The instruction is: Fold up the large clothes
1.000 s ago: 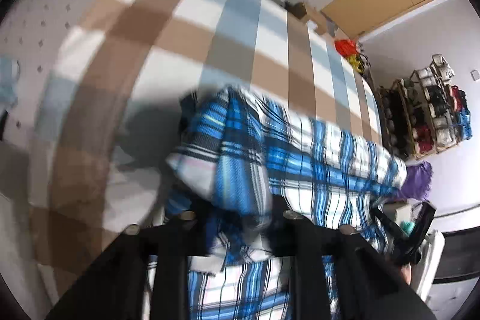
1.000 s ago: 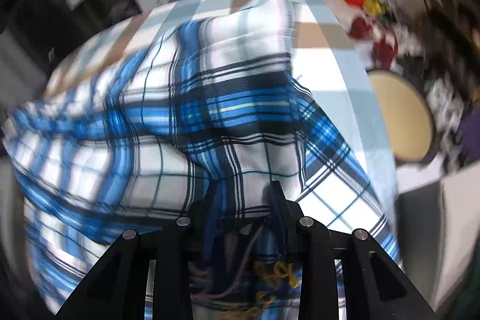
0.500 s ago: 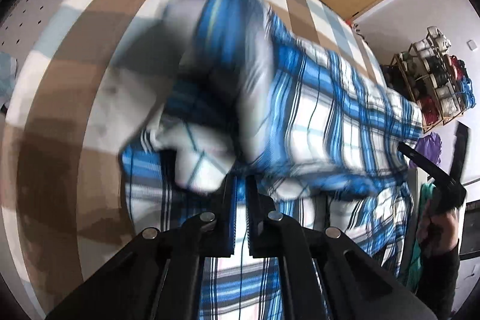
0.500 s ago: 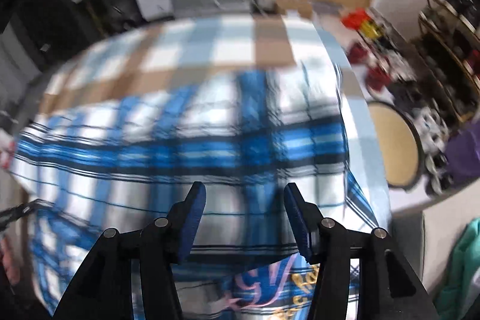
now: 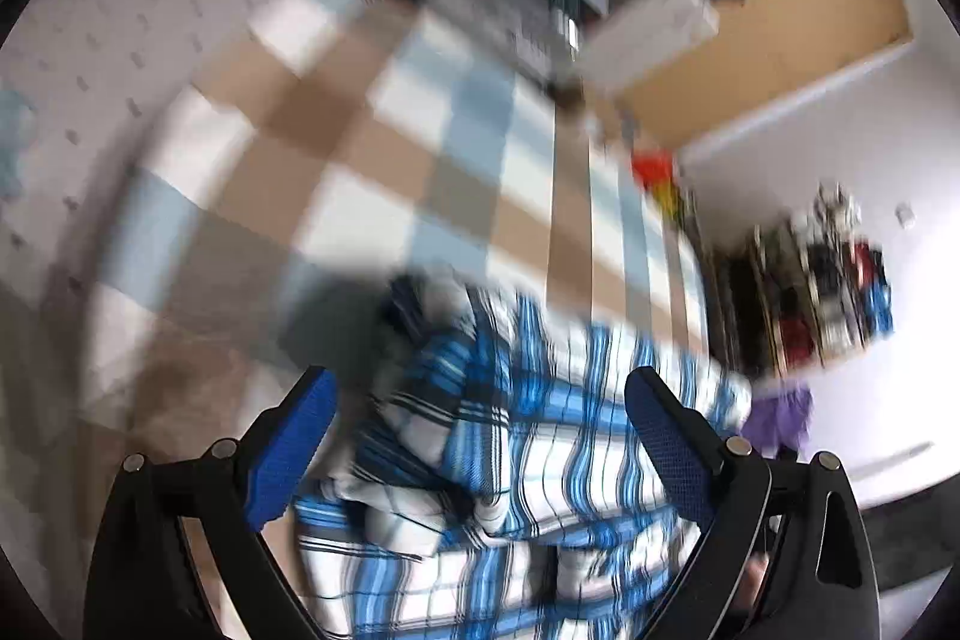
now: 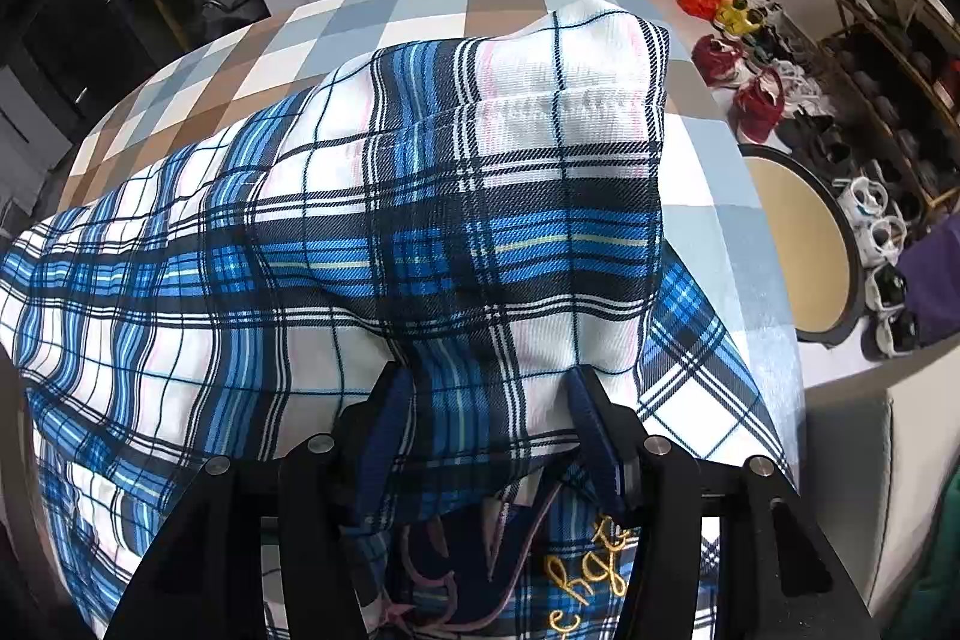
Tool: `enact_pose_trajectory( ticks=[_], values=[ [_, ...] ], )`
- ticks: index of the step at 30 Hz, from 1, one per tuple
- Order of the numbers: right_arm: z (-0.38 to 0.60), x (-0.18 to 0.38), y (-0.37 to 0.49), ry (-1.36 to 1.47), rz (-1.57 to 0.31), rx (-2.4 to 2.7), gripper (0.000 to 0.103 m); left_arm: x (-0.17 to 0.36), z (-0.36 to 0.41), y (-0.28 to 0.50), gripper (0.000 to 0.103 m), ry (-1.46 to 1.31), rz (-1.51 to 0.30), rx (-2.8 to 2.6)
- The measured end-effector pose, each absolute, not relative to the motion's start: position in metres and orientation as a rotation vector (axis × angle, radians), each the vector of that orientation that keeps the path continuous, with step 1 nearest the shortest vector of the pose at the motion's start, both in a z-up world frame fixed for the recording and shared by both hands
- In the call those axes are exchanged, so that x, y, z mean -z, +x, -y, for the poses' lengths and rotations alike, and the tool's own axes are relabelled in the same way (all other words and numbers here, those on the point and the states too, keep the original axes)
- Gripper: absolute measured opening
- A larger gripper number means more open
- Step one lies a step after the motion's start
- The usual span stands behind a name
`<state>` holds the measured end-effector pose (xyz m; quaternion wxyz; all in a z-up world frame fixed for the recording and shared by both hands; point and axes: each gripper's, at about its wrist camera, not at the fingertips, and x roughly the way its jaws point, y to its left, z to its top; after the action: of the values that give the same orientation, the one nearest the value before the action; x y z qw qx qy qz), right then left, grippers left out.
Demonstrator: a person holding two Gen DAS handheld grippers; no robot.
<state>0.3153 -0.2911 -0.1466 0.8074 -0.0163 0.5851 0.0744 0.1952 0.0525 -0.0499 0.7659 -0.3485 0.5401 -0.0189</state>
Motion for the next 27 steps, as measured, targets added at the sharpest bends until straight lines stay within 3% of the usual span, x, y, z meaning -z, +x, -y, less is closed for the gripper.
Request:
enact_pose_trajectory(
  ticks=[1,2,3,4,5,13,20,27],
  values=[
    [0.290,0.148,0.317,-0.035,-1.252,-0.163,0.054,0.062,-0.046,0.202,0.092,-0.741,-1.223,0.069],
    [0.290,0.148,0.317,-0.033,-1.251,-0.167,0.054,0.066,-0.040,0.204,0.075,-0.734,-1.231,0.094],
    [0.291,0.149,0.317,-0.033,-1.251,-0.172,0.054,0.068,-0.037,0.207,0.046,-0.720,-1.228,0.115],
    [0.291,0.149,0.316,-0.037,-1.250,-0.177,0.054,0.069,-0.033,0.206,0.032,-0.700,-1.229,0.128],
    [0.291,0.149,0.317,-0.039,-1.250,-0.180,0.054,0.071,-0.031,0.206,0.007,-0.657,-1.245,0.141],
    [0.301,0.124,0.315,0.029,-1.236,-0.164,0.052,0.058,-0.022,0.174,0.003,-0.621,-1.200,0.146],
    [0.299,0.121,0.316,0.021,-1.270,-0.135,0.052,0.107,0.004,0.150,0.003,-0.580,-1.244,0.043],
    [0.250,0.080,0.321,-0.142,-1.183,-0.228,0.059,0.096,0.006,0.160,0.011,-0.476,-1.294,0.014]
  ],
)
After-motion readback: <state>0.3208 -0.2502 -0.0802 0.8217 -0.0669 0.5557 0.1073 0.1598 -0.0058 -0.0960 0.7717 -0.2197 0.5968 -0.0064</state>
